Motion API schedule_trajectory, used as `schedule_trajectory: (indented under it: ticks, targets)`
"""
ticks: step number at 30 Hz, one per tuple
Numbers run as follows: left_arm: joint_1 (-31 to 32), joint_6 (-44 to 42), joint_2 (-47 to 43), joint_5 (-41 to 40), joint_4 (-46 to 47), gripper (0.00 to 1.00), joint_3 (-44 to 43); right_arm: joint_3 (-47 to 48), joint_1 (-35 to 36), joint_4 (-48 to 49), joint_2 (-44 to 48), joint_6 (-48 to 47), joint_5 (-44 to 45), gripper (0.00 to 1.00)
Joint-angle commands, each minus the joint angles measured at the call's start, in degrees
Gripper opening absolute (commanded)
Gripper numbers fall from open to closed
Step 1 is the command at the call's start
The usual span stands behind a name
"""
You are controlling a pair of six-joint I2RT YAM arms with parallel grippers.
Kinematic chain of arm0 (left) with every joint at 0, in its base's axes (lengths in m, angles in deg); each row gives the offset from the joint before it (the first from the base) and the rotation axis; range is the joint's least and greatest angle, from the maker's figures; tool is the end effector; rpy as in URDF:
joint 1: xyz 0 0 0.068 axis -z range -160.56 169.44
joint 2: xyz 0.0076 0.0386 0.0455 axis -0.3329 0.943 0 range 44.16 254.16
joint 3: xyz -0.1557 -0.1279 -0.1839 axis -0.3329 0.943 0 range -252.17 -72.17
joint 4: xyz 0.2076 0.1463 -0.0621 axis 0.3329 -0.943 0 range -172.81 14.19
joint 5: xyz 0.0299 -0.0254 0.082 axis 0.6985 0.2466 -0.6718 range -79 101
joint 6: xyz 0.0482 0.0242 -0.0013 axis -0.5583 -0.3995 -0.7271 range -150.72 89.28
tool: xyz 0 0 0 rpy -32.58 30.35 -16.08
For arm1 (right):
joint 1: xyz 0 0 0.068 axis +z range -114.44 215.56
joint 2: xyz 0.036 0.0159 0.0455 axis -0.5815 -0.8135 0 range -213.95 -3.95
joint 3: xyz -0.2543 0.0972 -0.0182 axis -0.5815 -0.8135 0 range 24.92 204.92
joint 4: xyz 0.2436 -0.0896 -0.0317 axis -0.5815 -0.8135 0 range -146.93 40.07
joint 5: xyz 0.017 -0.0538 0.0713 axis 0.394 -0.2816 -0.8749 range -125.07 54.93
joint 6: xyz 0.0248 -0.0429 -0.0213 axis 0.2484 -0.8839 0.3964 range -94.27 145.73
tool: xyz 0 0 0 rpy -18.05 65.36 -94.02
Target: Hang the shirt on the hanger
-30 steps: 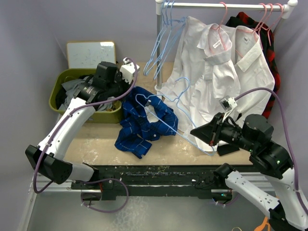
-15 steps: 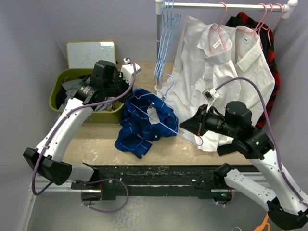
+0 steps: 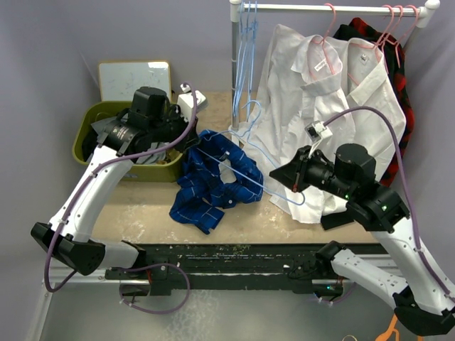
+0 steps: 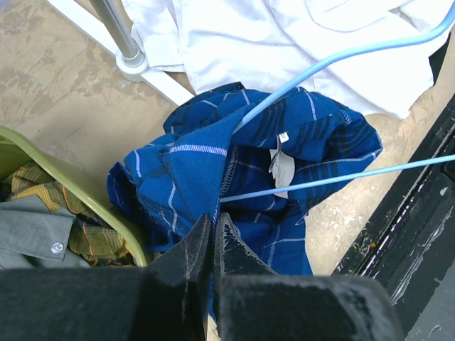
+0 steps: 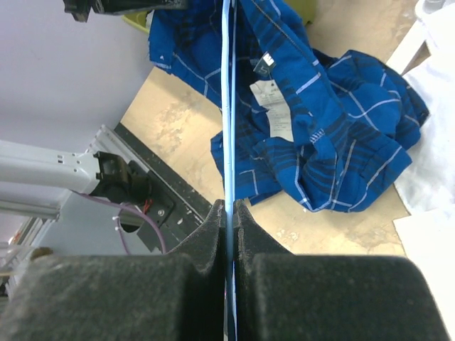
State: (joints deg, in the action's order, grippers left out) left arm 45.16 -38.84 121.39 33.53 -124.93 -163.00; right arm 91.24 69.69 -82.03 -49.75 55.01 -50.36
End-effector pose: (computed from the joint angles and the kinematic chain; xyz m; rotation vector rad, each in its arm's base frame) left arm 0.2398 -0.1306 0.4247 0.8516 2.0286 -0.6031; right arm 0.1194 0.0922 0.4231 -0.2845 1.8639 1.0180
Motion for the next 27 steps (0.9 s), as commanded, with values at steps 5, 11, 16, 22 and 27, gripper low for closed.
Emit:
schedule_trajectory:
  ticks: [5, 11, 16, 22, 27]
  targets:
    - [-0.62, 0.27, -1.17, -3.38, 2.24, 0.04, -1.40, 9.22, 0.10, -6.55, -0.48, -1.24, 6.92, 0.00]
    - [-0.66, 1.06, 0.46, -5.53, 2.32, 0.04, -2.13, 11.21, 0.15, -8.31, -1.54, 1.53, 7.20, 0.00]
    - [-0.67, 1.78, 0.90, -0.86, 1.57, 0.04, -3.53, 10.58, 0.06, -6.31, -2.46, 1.89, 7.63, 0.00]
    - [-0.67, 2.81, 1.26, 3.70, 1.52, 0.06, -4.20, 8.03, 2.47, 1.04, -4.94, 2.72, 7.48, 0.00]
    - [-0.65, 3.30, 2.29, 4.42, 1.29, 0.06, -5.42, 6.41, 11.30, 7.31, -8.56, 2.95, 15.28, 0.00]
